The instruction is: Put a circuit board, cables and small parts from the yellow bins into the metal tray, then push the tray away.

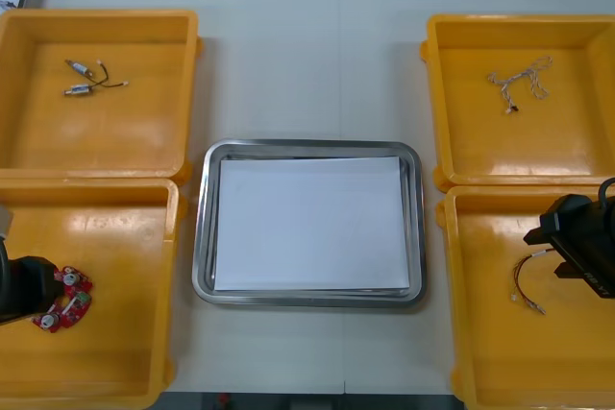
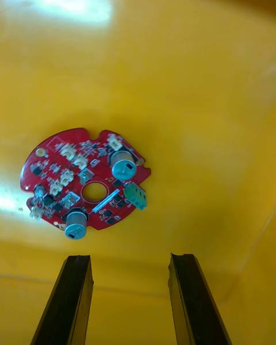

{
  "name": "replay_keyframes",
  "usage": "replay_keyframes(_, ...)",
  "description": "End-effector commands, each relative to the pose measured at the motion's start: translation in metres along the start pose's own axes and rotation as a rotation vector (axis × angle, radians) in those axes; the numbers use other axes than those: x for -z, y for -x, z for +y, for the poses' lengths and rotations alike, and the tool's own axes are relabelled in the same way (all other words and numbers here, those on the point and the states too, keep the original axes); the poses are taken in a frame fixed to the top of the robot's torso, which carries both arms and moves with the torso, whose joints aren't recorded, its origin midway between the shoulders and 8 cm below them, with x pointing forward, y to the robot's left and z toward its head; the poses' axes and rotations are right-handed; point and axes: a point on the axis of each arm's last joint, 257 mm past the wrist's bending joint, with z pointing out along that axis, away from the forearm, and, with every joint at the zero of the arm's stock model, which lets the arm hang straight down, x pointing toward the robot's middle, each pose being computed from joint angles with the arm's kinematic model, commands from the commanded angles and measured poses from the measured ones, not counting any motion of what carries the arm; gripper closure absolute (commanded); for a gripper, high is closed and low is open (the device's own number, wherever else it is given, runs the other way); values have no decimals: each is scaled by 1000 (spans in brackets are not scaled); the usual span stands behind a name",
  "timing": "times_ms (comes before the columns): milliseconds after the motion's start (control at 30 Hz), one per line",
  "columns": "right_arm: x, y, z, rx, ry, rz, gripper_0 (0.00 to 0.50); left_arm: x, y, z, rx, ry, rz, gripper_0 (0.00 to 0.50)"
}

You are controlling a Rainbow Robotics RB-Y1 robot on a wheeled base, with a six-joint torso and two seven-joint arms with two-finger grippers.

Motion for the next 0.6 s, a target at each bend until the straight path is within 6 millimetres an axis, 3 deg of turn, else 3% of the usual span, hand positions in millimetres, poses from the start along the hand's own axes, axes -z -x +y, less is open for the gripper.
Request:
replay_keyframes(33, 3, 1, 10, -114, 11, -19, 0, 9, 10, -9, 60, 25, -67, 106)
replay_keyframes(367, 4, 16, 6, -333, 2, -77, 0, -4, 15, -6, 228, 173, -183, 102)
replay_keyframes(600, -4, 29, 7, -359, 8, -82, 0, -9, 15, -9, 276, 159, -191, 97)
